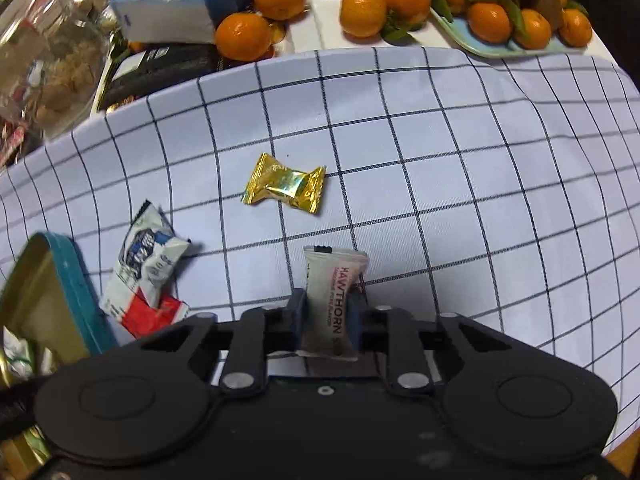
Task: Organize snacks
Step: 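Grasp the blue-white milk pack with the left gripper while the right gripper holds the Hawthorn candy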
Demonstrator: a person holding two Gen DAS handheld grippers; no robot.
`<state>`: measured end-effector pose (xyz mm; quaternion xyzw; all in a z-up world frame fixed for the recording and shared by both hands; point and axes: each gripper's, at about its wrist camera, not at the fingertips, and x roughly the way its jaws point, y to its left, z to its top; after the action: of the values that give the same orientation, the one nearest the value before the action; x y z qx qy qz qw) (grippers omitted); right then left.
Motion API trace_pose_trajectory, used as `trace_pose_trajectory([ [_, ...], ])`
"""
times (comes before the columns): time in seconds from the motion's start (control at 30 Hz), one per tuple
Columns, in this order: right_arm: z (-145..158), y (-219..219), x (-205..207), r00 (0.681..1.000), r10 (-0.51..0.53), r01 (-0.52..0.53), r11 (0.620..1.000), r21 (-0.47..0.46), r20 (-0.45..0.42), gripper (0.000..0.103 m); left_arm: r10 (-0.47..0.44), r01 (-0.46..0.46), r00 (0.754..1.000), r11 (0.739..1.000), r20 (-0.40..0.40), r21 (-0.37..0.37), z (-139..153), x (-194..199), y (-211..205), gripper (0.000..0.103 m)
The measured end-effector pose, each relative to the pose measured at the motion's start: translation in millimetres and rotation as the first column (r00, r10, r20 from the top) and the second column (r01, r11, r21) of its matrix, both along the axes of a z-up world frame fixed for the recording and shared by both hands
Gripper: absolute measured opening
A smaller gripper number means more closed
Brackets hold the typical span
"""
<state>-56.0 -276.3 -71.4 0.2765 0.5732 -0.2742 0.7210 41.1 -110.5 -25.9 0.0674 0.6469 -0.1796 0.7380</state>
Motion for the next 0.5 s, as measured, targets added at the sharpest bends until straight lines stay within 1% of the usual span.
trace_pose_trajectory([
  [0.1, -1, 1, -2, 1.000, 0.025, -0.025, 1.000, -0.010, -0.005, 0.022, 0.012, -0.012, 1.000, 1.000, 0.012, -0.019, -1, 3, -7, 0.048],
  [0.27, -1, -1, -7, 0.999, 0.053, -0.053, 0.999, 0.003, 0.001, 0.022, 0.065, -0.066, 0.998, 0.994, -0.010, -0.086, -7, 9, -20, 0.048],
  [0.37, 0, -3, -9, 0.997, 0.076, -0.076, 0.997, 0.005, 0.004, 0.022, 0.087, -0.087, 0.996, 0.992, -0.003, -0.094, -11, 11, -32, 0.048],
  [0.5, 1, -7, -14, 0.994, 0.106, -0.106, 0.994, 0.008, 0.011, 0.022, 0.094, -0.092, 0.995, 0.990, 0.012, -0.106, -13, 11, -46, 0.048],
])
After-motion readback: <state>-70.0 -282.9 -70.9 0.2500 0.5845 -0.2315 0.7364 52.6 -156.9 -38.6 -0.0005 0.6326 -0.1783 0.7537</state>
